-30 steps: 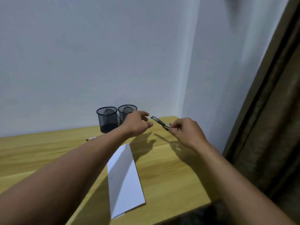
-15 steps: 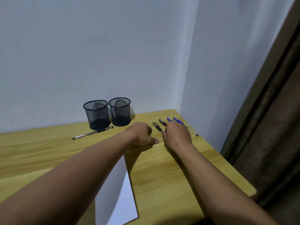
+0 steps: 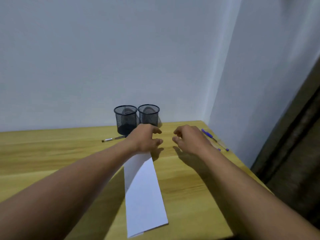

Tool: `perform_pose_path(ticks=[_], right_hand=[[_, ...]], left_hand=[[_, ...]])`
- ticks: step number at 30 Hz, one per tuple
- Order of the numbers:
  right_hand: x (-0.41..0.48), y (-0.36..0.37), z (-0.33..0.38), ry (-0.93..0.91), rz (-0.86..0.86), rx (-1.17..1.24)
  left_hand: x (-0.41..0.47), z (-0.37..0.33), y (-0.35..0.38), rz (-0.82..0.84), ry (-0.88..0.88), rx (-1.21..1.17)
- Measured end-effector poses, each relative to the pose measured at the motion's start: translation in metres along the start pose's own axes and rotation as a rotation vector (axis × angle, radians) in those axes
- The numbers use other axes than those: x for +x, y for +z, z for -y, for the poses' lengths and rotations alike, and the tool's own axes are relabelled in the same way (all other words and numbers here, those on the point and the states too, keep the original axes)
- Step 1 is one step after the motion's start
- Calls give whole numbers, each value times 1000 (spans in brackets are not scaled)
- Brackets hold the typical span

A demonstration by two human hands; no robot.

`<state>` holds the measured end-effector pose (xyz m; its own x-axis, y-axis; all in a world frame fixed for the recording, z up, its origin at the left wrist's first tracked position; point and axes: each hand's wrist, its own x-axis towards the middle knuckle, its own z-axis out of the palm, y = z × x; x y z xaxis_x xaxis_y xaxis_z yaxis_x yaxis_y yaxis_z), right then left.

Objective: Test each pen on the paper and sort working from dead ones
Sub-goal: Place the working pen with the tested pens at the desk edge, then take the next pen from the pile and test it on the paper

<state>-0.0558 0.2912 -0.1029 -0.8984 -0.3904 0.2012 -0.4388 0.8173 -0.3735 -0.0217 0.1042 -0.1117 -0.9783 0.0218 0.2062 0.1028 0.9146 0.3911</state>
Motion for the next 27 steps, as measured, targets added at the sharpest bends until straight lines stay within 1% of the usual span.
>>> perform_pose_path(ticks=[3,5,8,11,14,16,22,27], right_hand=[[14,11,30,-109,83,2],[25,21,47,-164,123,18],[42,35,67,-203,180,59],[61,51,78,-231,225,65],[74,65,84,-255,269,20],[78,72,87,-264,281,9],[83,79,91,-321,210,-50],[76,66,95,-417,152,-119]], left_hand=[[-23,31,-11,-172,-47,8],[-35,54,-15,-259,-112,26],[-48,86,-20,-324,-254,54],[-52,112,-20,-335,-336,45],[-52,125,-15,-282,-327,79],[-50,127,-13,-287,-311,70],[-52,133,-12,-322,-290,-33],[-59,122,-25,-362,-181,-71]])
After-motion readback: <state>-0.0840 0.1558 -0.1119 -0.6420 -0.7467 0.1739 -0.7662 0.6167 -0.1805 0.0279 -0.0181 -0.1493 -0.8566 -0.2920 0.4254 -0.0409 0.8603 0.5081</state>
